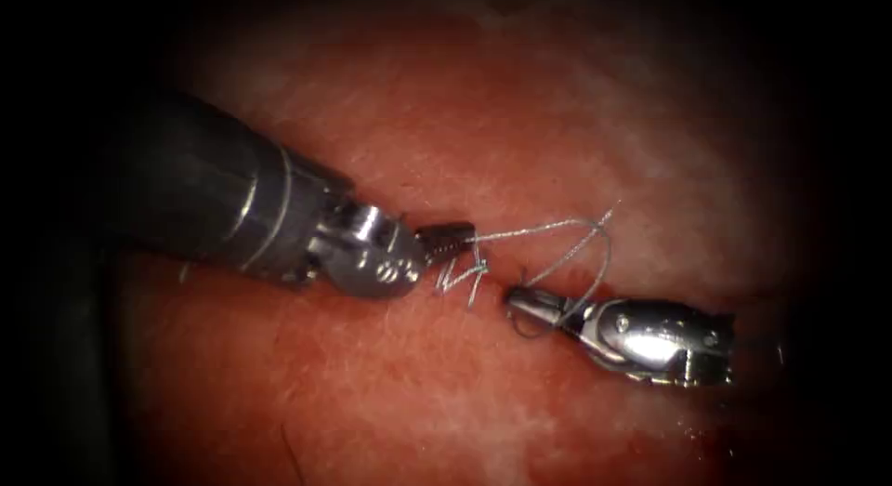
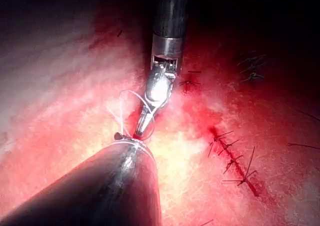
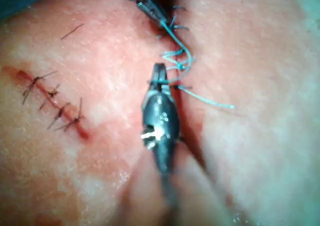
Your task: Wound Closure
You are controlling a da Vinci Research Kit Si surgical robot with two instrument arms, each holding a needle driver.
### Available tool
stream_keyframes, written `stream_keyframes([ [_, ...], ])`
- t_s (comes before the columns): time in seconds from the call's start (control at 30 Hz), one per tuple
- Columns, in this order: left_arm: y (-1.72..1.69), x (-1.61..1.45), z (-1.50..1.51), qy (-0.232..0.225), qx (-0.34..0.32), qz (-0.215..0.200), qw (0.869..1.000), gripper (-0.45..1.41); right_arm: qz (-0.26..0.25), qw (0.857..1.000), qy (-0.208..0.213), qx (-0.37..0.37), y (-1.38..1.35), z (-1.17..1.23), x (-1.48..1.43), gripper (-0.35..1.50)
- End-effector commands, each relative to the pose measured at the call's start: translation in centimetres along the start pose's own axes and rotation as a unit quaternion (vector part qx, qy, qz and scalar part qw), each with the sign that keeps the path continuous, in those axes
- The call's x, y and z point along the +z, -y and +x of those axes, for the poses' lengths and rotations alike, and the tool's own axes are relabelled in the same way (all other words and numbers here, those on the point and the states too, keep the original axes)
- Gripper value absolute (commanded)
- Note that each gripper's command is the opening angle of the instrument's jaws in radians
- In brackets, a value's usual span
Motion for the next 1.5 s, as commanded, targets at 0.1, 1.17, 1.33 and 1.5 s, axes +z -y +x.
stream_keyframes([
  [0.1, -0.23, 0.21, 0.01, 0.013, 0.004, -0.003, 1.000, -0.45, -0.004, 1.000, -0.012, 0.007, 0.12, 0.01, 0.06, 0.00],
  [1.17, -0.98, 0.18, 0.40, 0.041, 0.005, -0.015, 0.999, -0.45, -0.231, 0.924, -0.031, 0.303, -0.02, -0.18, -0.06, 0.39],
  [1.33, -0.95, 0.18, 0.40, 0.041, 0.005, -0.016, 0.999, -0.45, -0.235, 0.892, -0.056, 0.383, -0.09, -0.35, -0.11, 0.84],
  [1.5, -0.92, 0.18, 0.40, 0.040, 0.007, -0.017, 0.999, -0.45, -0.243, 0.859, -0.083, 0.443, -0.13, -0.60, -0.14, 1.08],
])
